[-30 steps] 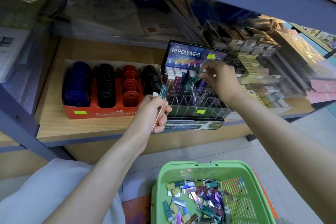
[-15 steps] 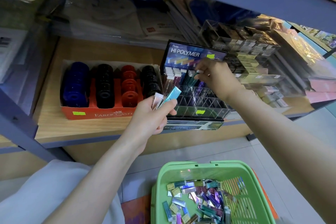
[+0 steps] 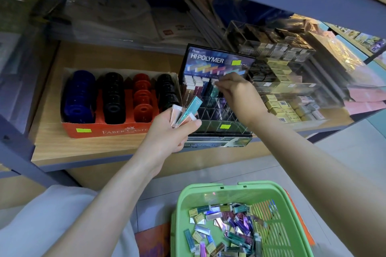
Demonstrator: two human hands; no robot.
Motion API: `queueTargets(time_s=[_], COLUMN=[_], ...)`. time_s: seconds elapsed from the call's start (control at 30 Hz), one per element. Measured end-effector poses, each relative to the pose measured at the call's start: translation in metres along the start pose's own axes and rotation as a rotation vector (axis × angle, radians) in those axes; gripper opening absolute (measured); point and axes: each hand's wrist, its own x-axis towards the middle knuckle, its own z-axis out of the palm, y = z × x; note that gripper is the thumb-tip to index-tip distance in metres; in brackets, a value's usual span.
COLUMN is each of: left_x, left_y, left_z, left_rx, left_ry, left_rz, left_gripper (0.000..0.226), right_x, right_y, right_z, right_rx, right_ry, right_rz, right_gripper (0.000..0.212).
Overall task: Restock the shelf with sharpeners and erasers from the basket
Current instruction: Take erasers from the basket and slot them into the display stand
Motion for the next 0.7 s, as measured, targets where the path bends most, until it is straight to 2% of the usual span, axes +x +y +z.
queueTargets(time_s=[0.07,0.13,0.23,0.33,0.4,0.5,0.6,0.7], left_x=[0.001,0.002,0.002,0.001,0.001,0.001,0.001,0.0], left_y=[-0.002,-0.003,-0.002,0.0,0.0,0.001,0.001,0.001], left_z=[-0.001,-0.001,0.001,0.002,0.002,0.0,0.0,0.002], left_rx=[0.014,0.028,0.052,0.058,0.056,0.039,0.027,0.038], left_ry=[0.011,0.01,-0.012,-0.032,-0.034,0.005,0.033,0.04], left_rz=[0.001,-0.002,-0.005,-0.005,-0.001,0.034,0.069,0.093], left_gripper=[0.01,0.01,0.015,0.018,0.017,0.014,0.012,0.01], right_x=[-0.006,-0.011,-0.019,-0.028,-0.03,-0.035,-0.045,-0.056], right_y=[-0.008,-0.026,-0.053,-0.065,-0.062,-0.054,-0.047,-0.048], right_z=[-0.005,-0.015,-0.035,-0.043,-0.044,-0.048,-0.045,-0.04], right_rx=[0.035,0.217,0.475,0.67,0.729,0.878,0.872,0.649], right_ry=[0.031,0.066,-0.098,-0.238,-0.215,-0.147,-0.244,-0.346], right_rz=[0.027,0.131,0.208,0.167,0.176,0.281,0.302,0.204], right_gripper=[0.024,0.027,0.028,0.005,0.007,0.012,0.012,0.01])
